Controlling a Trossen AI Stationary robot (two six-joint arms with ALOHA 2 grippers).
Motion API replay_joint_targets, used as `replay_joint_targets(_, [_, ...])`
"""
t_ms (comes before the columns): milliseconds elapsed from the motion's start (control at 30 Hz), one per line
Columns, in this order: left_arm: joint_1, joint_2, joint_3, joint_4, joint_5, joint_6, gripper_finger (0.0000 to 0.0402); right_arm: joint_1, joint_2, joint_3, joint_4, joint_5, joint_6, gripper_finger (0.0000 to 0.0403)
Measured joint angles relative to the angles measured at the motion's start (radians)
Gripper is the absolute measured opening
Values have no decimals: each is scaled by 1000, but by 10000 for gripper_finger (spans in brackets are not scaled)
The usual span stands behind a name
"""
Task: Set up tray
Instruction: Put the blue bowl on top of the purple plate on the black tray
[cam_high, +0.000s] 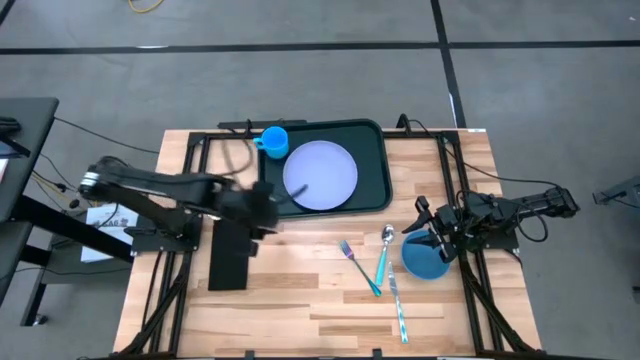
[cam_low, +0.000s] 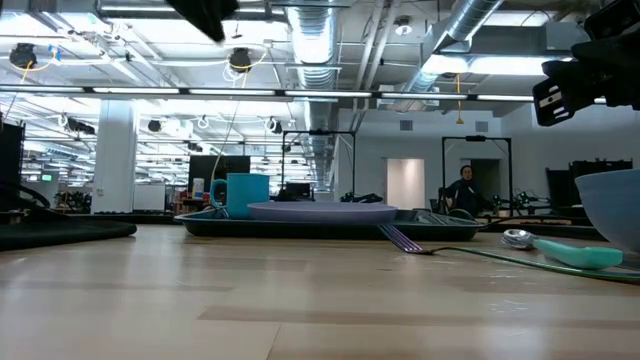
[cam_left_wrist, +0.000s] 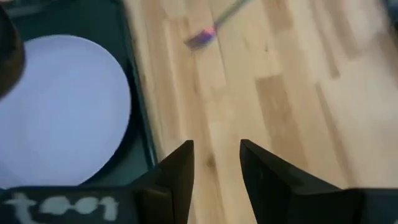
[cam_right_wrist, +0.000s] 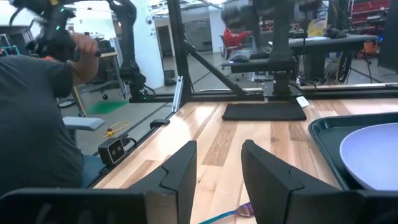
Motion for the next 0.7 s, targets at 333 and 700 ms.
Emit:
replay_joint_targets(333, [-59, -172, -106, -225, -124, -272, 119, 0, 0, 0, 0, 0, 0, 118])
replay_joint_targets(700, [-75, -173, -142, -243, -121, -346, 119, 5, 0, 0, 203, -2, -102, 118])
